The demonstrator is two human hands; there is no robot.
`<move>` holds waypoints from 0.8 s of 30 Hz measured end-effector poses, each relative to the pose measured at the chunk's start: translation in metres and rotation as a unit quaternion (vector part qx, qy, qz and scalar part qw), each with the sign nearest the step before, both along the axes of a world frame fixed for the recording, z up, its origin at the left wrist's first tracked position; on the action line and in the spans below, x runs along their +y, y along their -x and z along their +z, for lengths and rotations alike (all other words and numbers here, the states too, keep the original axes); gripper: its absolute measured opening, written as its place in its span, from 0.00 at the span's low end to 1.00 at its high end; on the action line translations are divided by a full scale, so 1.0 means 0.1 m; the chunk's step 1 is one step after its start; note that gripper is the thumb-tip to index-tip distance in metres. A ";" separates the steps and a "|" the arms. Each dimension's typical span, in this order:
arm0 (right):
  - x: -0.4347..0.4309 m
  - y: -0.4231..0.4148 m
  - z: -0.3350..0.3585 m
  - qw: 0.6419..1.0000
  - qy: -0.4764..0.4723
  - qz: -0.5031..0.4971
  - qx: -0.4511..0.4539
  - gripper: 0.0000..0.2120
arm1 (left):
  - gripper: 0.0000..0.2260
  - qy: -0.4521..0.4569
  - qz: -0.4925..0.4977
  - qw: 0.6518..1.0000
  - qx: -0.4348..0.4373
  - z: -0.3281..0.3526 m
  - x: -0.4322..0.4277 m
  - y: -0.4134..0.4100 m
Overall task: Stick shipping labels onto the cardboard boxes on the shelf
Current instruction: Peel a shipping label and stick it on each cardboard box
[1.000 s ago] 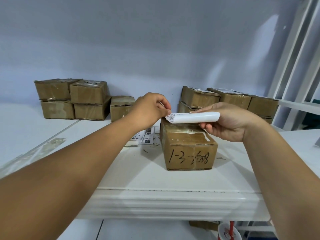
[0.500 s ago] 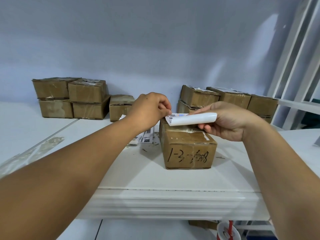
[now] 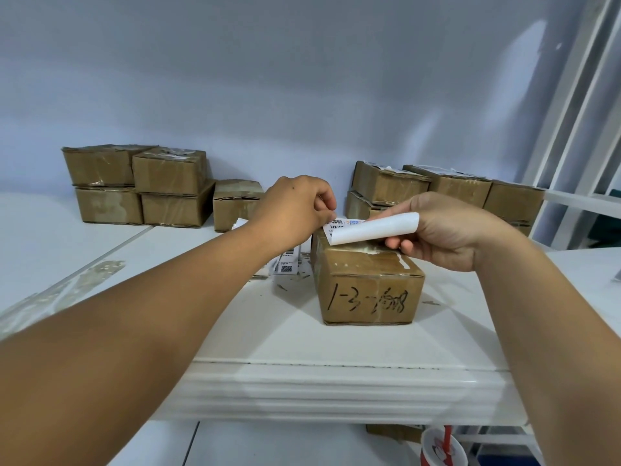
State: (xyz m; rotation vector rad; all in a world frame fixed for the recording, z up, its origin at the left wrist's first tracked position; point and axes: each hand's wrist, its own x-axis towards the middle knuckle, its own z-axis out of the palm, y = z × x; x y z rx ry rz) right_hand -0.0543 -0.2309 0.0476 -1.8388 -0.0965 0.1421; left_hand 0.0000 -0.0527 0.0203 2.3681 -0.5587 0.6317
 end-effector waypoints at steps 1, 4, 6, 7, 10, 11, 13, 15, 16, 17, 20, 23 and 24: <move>0.00 0.00 0.00 1.000 0.006 -0.001 -0.002 0.10 | 0.02 -0.004 0.000 1.000 -0.002 0.00 0.00 0.00; 0.01 0.01 0.00 1.000 0.015 -0.004 -0.009 0.10 | 0.03 -0.014 0.000 1.000 -0.007 0.02 0.00 0.01; 0.01 0.01 0.00 1.000 0.018 -0.004 -0.012 0.11 | 0.03 -0.023 -0.002 1.000 -0.010 0.01 -0.01 0.01; 0.01 0.02 0.00 1.000 0.018 -0.004 -0.013 0.11 | 0.03 -0.026 -0.003 1.000 -0.011 0.01 -0.01 0.01; 0.01 0.02 0.00 1.000 0.024 -0.004 -0.017 0.11 | 0.04 -0.036 0.001 0.999 -0.016 0.00 -0.02 0.01; 0.02 0.02 0.00 0.999 0.027 -0.005 -0.018 0.11 | 0.04 -0.041 0.004 0.999 -0.019 0.00 -0.02 0.01; 0.02 0.02 -0.01 0.999 0.030 -0.005 -0.019 0.10 | 0.05 -0.048 0.007 0.999 -0.023 0.00 -0.02 0.01; 0.02 0.02 -0.01 0.999 0.034 -0.005 -0.021 0.10 | 0.05 -0.051 0.010 0.998 -0.024 0.00 -0.02 0.00; 0.03 0.02 -0.01 0.999 0.035 -0.006 -0.021 0.11 | 0.06 -0.052 0.011 0.998 -0.024 0.00 -0.02 0.00; 0.02 0.02 -0.01 0.999 0.035 -0.007 -0.021 0.11 | 0.06 -0.053 0.013 0.998 -0.025 0.00 -0.02 0.00; 0.03 0.01 0.00 0.999 0.037 -0.010 -0.023 0.11 | 0.07 -0.052 0.017 0.998 -0.028 -0.01 -0.02 -0.01; 0.03 0.00 -0.01 0.999 0.042 -0.013 -0.025 0.11 | 0.08 -0.056 0.006 0.998 -0.034 0.00 -0.03 0.00; 0.03 0.00 -0.01 0.999 0.044 -0.013 -0.026 0.11 | 0.09 -0.045 -0.013 0.998 -0.032 0.01 -0.04 0.02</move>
